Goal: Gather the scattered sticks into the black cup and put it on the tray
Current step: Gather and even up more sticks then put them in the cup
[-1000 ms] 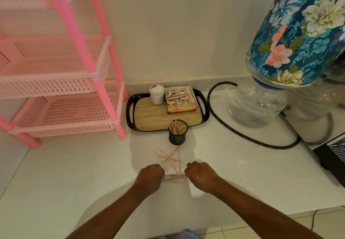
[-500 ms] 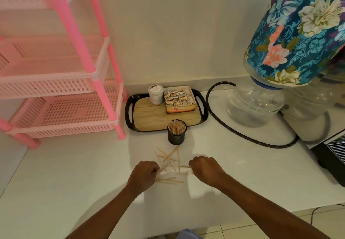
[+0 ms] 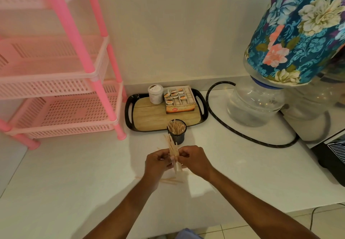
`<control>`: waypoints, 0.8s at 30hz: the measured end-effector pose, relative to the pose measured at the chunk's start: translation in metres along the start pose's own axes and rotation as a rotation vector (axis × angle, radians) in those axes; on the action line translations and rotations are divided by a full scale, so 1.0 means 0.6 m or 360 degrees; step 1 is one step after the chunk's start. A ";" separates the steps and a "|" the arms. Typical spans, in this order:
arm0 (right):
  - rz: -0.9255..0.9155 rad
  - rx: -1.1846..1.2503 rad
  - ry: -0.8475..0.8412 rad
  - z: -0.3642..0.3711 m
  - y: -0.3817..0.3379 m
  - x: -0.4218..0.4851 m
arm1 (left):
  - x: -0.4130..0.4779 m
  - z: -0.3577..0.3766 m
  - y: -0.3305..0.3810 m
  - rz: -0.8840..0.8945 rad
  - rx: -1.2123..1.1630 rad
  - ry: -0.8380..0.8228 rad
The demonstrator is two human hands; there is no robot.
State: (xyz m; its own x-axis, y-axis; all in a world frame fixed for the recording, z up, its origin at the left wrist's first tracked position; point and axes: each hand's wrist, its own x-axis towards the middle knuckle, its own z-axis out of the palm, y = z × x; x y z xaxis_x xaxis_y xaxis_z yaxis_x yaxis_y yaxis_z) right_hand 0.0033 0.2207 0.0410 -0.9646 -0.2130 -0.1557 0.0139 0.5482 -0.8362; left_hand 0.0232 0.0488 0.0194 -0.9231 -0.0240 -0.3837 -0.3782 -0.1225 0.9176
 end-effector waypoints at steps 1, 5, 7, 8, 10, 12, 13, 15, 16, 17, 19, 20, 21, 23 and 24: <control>0.0006 0.0031 -0.0011 -0.003 0.001 0.001 | 0.000 0.001 0.004 -0.0019 -0.0012 -0.0007; 0.0015 0.0126 -0.0006 -0.008 0.007 0.003 | -0.001 0.008 0.012 -0.0027 0.0011 -0.0029; 0.0004 0.0145 0.0015 -0.005 0.010 0.006 | 0.000 0.015 0.014 -0.0011 0.0054 0.0020; -0.0014 0.0123 0.0031 -0.003 0.012 0.008 | 0.000 0.020 0.016 -0.0006 0.0059 0.0043; -0.0065 0.0044 0.0084 -0.003 0.009 0.011 | 0.000 0.030 0.023 0.0013 0.0041 0.0070; -0.0134 -0.0018 0.0162 -0.007 0.000 0.014 | 0.002 0.039 0.033 0.0070 0.0028 0.0089; -0.0166 -0.0027 0.0204 -0.011 -0.007 0.016 | 0.004 0.042 0.040 0.0106 0.0029 0.0100; -0.0215 -0.0040 0.0265 -0.022 -0.017 0.028 | 0.011 0.049 0.054 0.0181 0.0044 0.0118; -0.0239 -0.0066 0.0297 -0.027 -0.022 0.036 | 0.016 0.052 0.062 0.0212 0.0042 0.0133; -0.0262 -0.0097 0.0330 -0.033 -0.027 0.046 | 0.021 0.056 0.073 0.0237 0.0023 0.0158; -0.0296 -0.0109 0.0392 -0.045 -0.041 0.065 | 0.033 0.060 0.096 0.0300 0.0004 0.0196; -0.0323 -0.0089 0.0417 -0.051 -0.049 0.075 | 0.040 0.062 0.109 0.0345 0.0014 0.0190; -0.0358 -0.0062 0.0445 -0.057 -0.056 0.084 | 0.047 0.064 0.122 0.0378 0.0011 0.0172; -0.0414 -0.0011 0.0503 -0.066 -0.068 0.102 | 0.062 0.067 0.147 0.0396 -0.0026 0.0154; -0.0433 0.0002 0.0529 -0.069 -0.072 0.111 | 0.071 0.068 0.158 0.0400 -0.0030 0.0167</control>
State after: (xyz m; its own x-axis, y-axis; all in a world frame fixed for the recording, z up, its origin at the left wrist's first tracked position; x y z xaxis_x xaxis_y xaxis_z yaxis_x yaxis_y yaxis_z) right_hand -0.0724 0.2165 0.0884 -0.9657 -0.0775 0.2480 -0.2523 0.5071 -0.8241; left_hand -0.0546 0.0765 0.0941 -0.9753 -0.1584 -0.1540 -0.1361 -0.1183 0.9836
